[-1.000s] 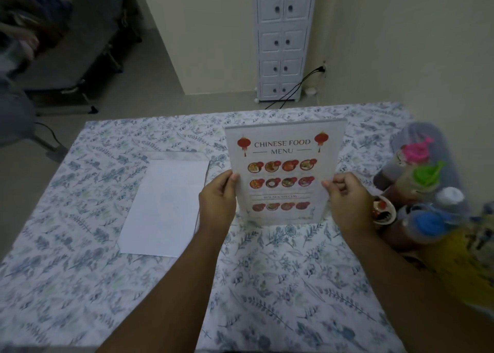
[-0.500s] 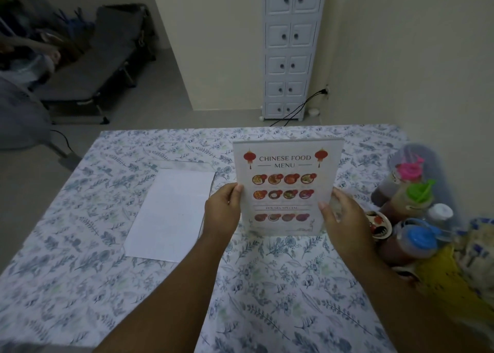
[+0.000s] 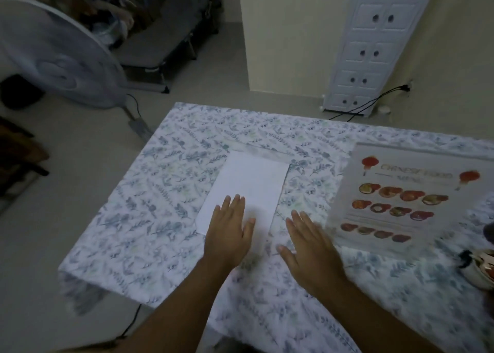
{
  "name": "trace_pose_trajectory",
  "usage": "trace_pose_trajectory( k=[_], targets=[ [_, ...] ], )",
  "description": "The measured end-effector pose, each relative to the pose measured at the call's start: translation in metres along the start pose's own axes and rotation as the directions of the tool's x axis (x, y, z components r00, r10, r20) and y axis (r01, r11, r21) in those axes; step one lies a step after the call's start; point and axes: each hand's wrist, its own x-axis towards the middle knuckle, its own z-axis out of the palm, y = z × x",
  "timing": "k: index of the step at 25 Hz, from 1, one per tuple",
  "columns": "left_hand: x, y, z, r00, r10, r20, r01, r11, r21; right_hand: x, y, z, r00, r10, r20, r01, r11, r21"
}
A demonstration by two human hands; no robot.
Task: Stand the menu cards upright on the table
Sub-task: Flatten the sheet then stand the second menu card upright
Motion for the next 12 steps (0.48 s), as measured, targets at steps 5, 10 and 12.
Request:
trace_pose_trajectory(
  k=[5,10,12],
  targets=[
    [0.044,-0.085,-0.006,0.984,-0.129,0.124,0.115,0.987,0.112,0.049,-0.026,0.046,0.971,0.195,0.139,-0.18,0.977,-0.114],
    [0.073,-0.124,-0.001,0.974,-0.166,0.152,0.174,0.984,-0.039,0.081,-0.065,0.074,0.769,0.621,0.154,-0.637,0.721,0.273],
    [0.08,-0.123,0.001,0.957,-0.253,0.142,0.279,0.936,-0.215,0.094,-0.075,0.069,0.585,0.756,0.294,-0.702,0.291,0.65]
  ],
)
